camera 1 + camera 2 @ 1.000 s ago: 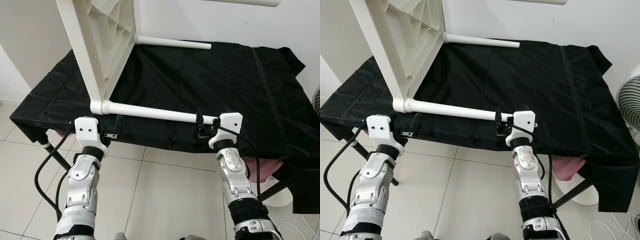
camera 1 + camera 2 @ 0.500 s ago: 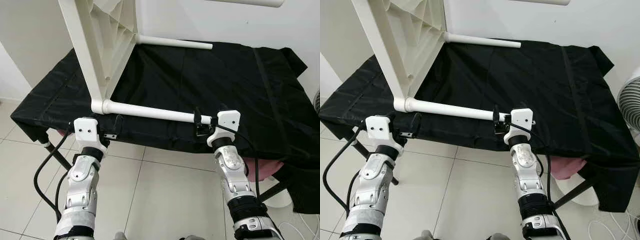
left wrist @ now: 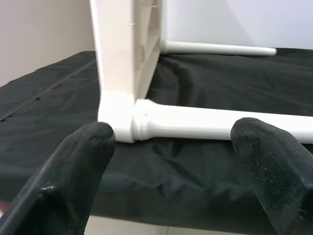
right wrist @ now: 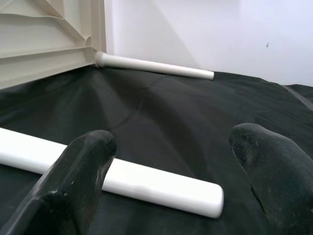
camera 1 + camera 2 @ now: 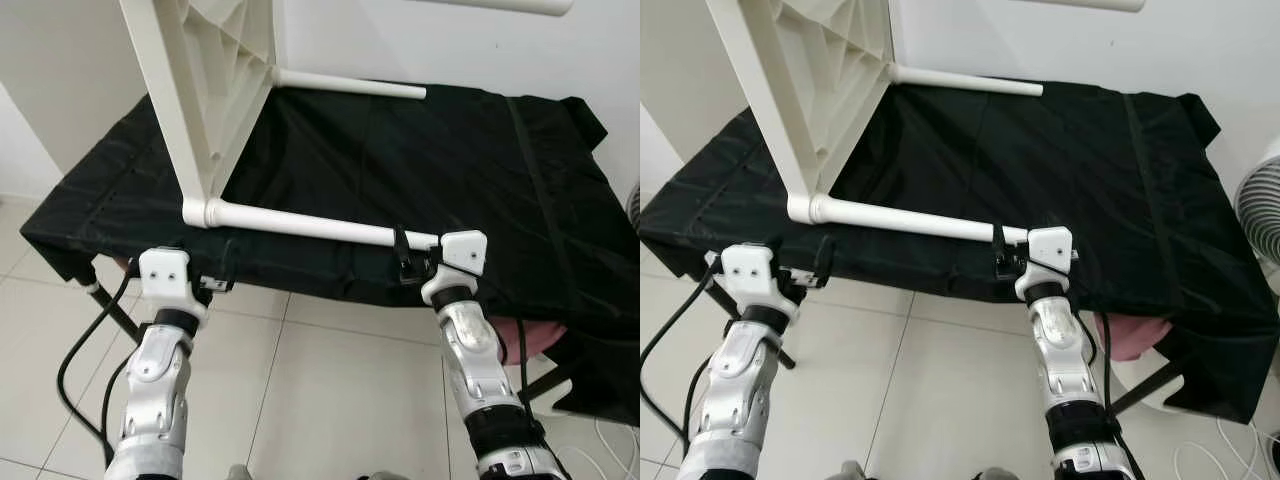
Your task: Building children table
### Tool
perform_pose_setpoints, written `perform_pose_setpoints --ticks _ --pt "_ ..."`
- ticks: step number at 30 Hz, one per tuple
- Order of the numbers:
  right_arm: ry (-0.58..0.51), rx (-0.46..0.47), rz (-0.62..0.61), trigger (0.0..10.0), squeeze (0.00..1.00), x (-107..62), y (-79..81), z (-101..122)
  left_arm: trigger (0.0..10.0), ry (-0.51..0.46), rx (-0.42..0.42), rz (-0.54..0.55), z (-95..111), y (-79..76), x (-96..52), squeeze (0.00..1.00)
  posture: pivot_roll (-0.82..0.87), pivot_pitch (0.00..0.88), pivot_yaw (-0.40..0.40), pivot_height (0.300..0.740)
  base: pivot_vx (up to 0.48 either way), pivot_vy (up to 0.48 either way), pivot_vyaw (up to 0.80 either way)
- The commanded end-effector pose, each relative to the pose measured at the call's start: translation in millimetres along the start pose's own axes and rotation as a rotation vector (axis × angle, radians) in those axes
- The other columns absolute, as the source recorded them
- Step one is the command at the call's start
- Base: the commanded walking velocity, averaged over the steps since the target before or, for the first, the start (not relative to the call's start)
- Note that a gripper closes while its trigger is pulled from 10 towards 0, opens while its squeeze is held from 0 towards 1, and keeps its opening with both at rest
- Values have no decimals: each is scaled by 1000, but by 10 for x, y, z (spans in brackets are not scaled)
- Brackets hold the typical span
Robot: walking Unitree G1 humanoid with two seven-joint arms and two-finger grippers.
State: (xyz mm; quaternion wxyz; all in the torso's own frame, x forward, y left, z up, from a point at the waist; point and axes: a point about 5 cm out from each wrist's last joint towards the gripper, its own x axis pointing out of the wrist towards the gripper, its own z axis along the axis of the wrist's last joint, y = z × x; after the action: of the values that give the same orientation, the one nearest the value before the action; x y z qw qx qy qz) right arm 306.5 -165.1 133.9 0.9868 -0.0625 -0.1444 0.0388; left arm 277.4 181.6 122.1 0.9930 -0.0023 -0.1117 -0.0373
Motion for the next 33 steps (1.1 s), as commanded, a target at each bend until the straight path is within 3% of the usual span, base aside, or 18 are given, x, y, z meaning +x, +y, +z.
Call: perform_pose_setpoints --ticks 1,5,14,33 --pt "-9 -5 6 10000 0 -9 -12 26 10000 -1 3 62 6 62 -36 0 -54 18 33 740 0 0 0" --pt "13 -7 19 10000 0 -75 19 -35 10000 23 -9 73 -52 84 -120 0 -43 15 27 740 0 0 0" --pt "8 -1 23 10000 0 -35 53 -25 10000 25 -11 60 -54 71 -137 0 -32 10 19 740 0 0 0" --pt "21 -19 27 10000 0 -107 -16 -52 10000 31 -29 59 -57 52 -258 0 -32 19 5 740 0 0 0"
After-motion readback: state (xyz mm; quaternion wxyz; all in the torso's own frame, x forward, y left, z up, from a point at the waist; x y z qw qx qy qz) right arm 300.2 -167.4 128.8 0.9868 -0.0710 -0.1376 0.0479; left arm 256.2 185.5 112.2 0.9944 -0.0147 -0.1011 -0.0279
